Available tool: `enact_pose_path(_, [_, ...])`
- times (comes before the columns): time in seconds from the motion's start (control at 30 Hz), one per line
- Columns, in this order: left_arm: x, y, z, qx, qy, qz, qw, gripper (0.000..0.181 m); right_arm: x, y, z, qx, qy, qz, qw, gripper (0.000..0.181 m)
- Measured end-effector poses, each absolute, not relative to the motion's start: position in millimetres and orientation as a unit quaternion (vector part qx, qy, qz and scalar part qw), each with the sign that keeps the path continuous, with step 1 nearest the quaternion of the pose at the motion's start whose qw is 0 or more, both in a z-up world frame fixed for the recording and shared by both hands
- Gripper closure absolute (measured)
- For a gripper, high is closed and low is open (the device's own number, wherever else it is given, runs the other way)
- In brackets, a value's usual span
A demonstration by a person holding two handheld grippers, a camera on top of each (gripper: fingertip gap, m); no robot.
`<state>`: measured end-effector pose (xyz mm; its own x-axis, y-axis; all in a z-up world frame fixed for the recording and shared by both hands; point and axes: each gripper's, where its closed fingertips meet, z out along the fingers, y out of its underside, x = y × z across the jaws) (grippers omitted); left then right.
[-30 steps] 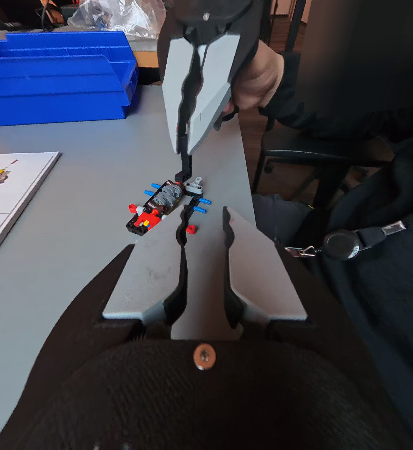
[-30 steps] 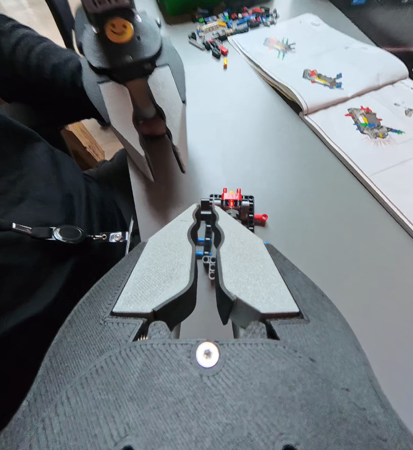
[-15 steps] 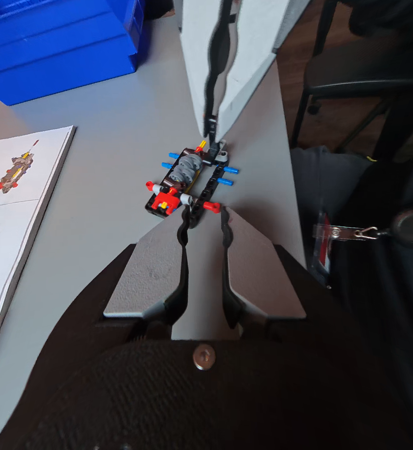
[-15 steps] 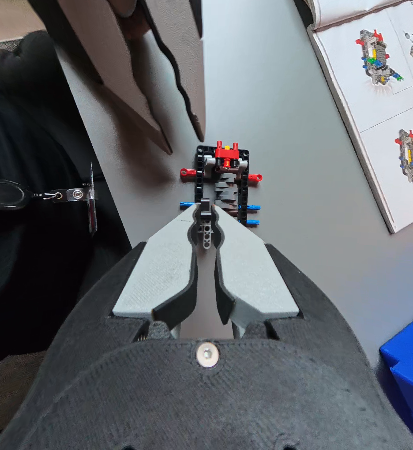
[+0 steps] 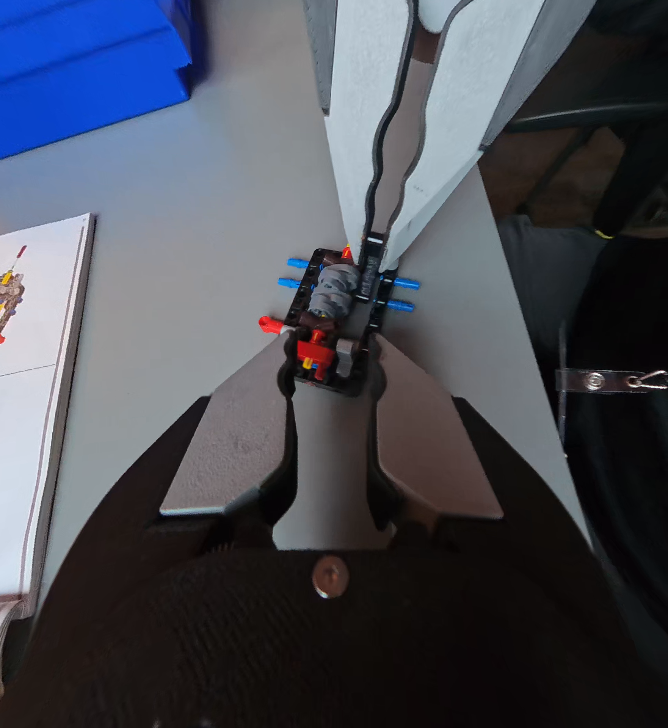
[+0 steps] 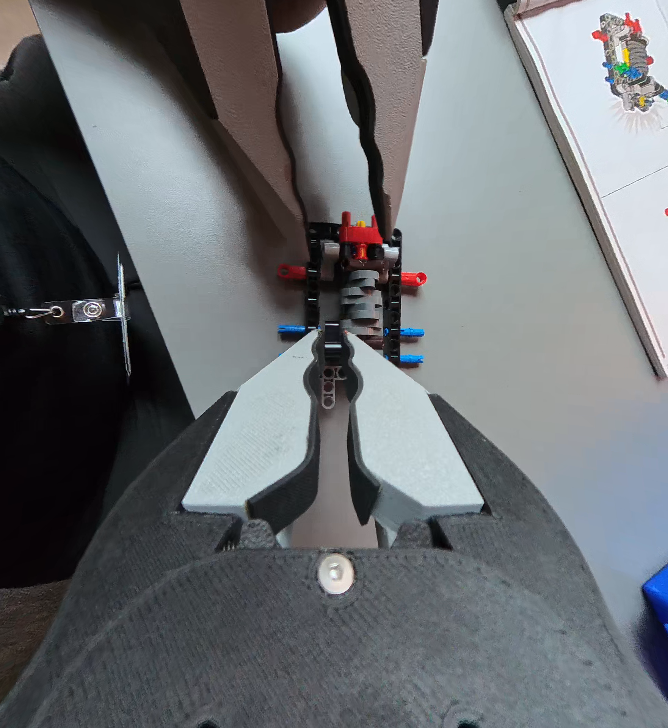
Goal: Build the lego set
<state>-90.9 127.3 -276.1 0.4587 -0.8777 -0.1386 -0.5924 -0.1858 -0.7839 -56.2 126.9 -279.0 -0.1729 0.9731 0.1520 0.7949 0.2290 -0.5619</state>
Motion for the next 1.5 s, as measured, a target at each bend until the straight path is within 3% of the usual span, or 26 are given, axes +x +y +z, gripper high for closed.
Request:
enact_pose_path(0.2, [-89.6, 134.2, -276.1, -0.756, 0.481, -0.215, 0.388, 0.130, -56.8, 127.7, -278.5, -0.592, -0.740, 0.217, 0.233, 0.177])
enact_pose_path(0.43, [-88.8, 137.9, -291.6, -0.770, 0.482, -0.234, 0.346, 0.126, -56.0, 128.0, -279.2, -0.577, -0.747, 0.246, 0.221, 0.177])
enact_pose_path(0.73, [-92.9, 135.4, -294.5, -0.779, 0.469, -0.228, 0.348, 0.134, -55.4, 128.7, -279.8, -0.568, -0.759, 0.251, 0.196, 0.176])
enact_pose_path(1.5, [-143.2, 100.9, -292.9, -0.826, 0.384, -0.185, 0.368, 0.134, -99.3, 107.7, -280.9, -0.480, -0.833, 0.230, 0.149, 0.176])
